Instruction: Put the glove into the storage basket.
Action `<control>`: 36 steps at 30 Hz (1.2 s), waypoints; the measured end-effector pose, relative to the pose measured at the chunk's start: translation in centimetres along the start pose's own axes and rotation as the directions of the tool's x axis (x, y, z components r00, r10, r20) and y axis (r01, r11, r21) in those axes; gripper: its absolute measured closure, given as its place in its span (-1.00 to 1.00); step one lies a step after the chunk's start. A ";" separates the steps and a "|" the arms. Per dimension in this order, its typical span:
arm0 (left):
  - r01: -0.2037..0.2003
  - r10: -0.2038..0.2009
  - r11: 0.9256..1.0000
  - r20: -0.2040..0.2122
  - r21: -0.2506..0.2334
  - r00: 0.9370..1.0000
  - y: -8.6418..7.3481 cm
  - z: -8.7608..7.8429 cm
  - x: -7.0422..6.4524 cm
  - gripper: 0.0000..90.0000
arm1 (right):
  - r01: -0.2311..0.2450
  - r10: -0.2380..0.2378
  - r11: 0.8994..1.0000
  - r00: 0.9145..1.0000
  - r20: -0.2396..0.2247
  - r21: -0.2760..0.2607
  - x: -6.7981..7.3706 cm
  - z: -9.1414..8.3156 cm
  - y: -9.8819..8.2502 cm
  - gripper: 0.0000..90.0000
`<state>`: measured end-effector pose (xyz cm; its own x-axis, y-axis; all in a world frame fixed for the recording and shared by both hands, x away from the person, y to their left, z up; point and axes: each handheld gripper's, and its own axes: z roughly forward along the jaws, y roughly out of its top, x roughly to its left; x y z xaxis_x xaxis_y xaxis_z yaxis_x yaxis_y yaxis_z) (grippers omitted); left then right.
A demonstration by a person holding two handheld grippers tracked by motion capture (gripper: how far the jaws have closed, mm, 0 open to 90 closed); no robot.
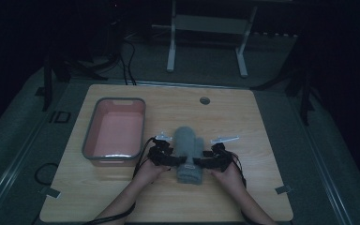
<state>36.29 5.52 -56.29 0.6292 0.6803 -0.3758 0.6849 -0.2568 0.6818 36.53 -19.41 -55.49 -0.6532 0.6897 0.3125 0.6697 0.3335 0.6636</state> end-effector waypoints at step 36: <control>-0.103 0.113 0.992 0.133 -0.078 0.985 4.3 -3.0 -3.3 0.73 | 0.007 -0.018 0.997 0.989 -0.146 -0.078 1.4 -4.6 2.2 0.77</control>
<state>36.08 4.26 -50.21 0.7457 0.5494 -0.3769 0.5858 -0.2710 0.7638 35.51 -20.69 -50.45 -0.7099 0.5824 0.3960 0.6354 0.2872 0.7167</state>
